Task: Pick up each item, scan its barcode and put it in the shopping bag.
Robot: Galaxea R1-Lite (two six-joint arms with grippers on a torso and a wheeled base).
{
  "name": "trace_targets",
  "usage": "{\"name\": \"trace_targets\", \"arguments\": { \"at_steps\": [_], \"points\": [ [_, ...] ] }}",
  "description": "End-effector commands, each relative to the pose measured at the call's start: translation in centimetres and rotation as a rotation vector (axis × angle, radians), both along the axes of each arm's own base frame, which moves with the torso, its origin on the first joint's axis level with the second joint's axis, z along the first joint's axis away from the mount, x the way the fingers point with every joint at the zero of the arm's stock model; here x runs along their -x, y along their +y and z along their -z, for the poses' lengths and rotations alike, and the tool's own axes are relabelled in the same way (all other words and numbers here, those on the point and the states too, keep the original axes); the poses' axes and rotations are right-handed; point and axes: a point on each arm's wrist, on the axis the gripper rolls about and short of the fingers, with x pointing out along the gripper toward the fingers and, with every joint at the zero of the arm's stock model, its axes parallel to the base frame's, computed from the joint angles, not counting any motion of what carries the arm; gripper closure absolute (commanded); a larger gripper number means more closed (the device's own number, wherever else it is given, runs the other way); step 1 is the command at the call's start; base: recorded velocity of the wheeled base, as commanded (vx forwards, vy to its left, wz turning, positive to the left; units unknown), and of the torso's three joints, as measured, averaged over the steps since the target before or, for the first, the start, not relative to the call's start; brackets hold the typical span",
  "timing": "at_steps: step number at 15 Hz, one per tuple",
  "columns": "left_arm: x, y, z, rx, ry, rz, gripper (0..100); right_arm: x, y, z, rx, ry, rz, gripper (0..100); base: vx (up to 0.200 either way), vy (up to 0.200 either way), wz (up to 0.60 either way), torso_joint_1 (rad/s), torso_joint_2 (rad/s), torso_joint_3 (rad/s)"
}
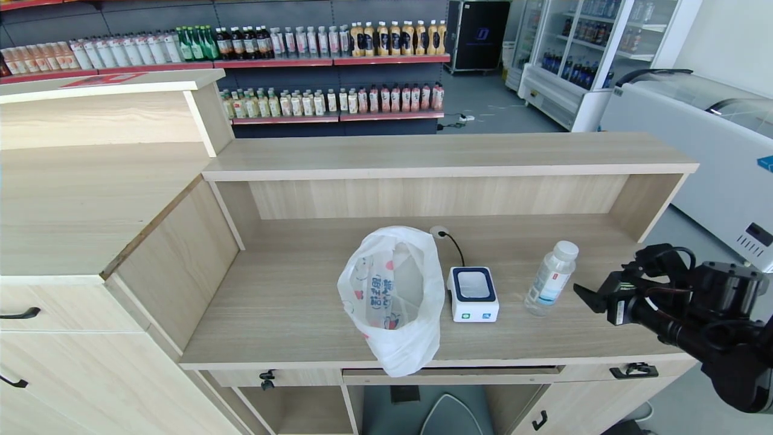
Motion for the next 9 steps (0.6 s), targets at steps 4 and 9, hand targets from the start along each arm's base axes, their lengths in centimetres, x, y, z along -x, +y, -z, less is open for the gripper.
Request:
{"name": "trace_targets", "arguments": {
  "at_steps": [4, 9],
  "points": [
    [0.0, 0.0, 0.0, 0.0, -0.001, 0.0, 0, -1.7, 0.1, 2.7, 0.057, 0.014, -0.06, 0, 0.0, 0.0, 0.0, 0.0, 0.0, 0.0],
    [0.0, 0.0, 0.0, 0.0, -0.001, 0.0, 0, -3.5, 0.2, 3.6, 0.071, -0.029, -0.106, 0, 0.0, 0.0, 0.0, 0.0, 0.0, 0.0]
  ]
}}
